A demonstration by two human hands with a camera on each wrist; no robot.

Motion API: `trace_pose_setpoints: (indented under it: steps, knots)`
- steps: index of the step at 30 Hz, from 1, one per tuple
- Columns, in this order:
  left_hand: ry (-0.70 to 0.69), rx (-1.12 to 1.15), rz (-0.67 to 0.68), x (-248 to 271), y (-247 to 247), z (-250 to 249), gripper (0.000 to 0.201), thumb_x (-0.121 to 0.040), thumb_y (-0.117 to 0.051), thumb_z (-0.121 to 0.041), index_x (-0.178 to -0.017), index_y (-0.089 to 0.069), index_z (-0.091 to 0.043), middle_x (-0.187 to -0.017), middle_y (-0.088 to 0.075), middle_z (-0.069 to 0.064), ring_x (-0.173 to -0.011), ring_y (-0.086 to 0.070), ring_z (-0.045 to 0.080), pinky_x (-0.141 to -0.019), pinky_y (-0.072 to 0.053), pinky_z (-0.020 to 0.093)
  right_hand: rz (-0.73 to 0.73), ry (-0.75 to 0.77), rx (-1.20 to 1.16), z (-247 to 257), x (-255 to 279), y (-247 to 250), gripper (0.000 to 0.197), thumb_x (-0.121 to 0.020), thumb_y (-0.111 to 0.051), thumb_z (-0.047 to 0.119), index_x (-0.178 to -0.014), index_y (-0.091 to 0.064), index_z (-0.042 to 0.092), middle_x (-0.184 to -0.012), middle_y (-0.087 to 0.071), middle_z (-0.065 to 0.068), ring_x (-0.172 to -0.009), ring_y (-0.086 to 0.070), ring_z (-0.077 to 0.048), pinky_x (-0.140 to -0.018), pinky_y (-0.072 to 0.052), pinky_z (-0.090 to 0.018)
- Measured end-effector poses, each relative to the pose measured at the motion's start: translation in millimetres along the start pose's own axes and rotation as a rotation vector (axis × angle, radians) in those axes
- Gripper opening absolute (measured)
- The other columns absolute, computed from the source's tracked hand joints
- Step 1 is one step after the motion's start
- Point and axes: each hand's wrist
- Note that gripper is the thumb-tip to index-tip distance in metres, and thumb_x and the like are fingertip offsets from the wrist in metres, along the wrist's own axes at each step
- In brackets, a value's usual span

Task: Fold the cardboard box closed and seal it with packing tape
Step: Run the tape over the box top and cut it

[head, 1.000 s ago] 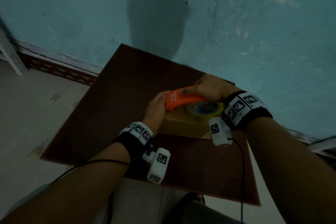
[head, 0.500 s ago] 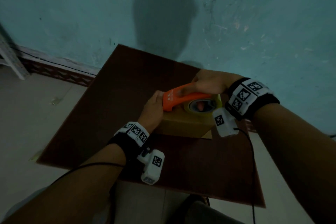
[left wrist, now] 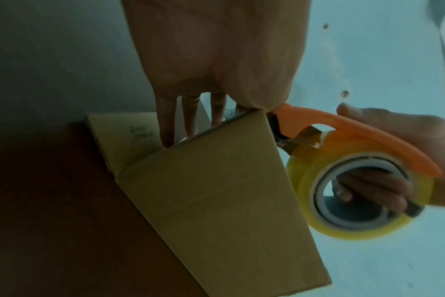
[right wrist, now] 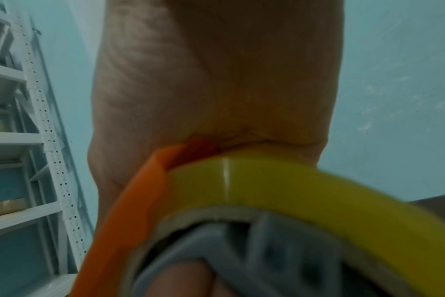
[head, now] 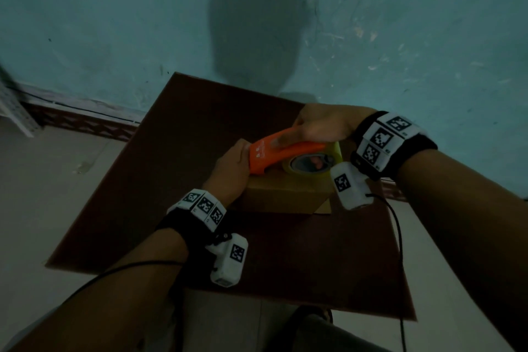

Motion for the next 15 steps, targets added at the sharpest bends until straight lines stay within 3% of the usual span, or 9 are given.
trace_pose_setpoints:
  steps: [6,12,15]
  knots:
    - [0.006,-0.028,-0.009,2,-2,-9,0.029,-0.114,-0.031,-0.042,-0.124,-0.055,-0.029,-0.125,-0.058,0.006,-0.110,-0.061,0.023,-0.099,-0.050,0.048,-0.005,0.004,0.054,3,4,4,0.068,-0.087,-0.061,0.076,-0.100,-0.080,0.011,-0.094,-0.078,-0.005,-0.086,-0.075,-0.022,-0.081,-0.058,-0.034]
    - [0.001,-0.073,0.026,1,-1,-13,0.017,-0.114,-0.038,-0.033,-0.123,-0.052,-0.026,-0.125,-0.059,0.008,-0.111,-0.062,0.024,-0.099,-0.050,0.046,-0.037,0.022,0.048,-8,4,5,0.069,-0.088,-0.061,0.075,-0.098,-0.081,0.010,-0.095,-0.080,-0.010,-0.084,-0.076,-0.025,-0.088,-0.061,-0.042]
    - [0.011,-0.104,0.025,1,-2,-18,0.017,-0.113,-0.042,-0.033,-0.123,-0.054,-0.025,-0.124,-0.059,0.007,-0.110,-0.062,0.024,-0.098,-0.051,0.046,-0.037,0.023,0.023,-11,4,4,0.069,-0.086,-0.062,0.076,-0.094,-0.081,0.010,-0.092,-0.080,-0.009,-0.076,-0.072,-0.020,-0.081,-0.060,-0.038]
Point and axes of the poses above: each hand's wrist, its own x-axis away from the middle knuckle, its own y-axis out of the back of the hand, z = x × y
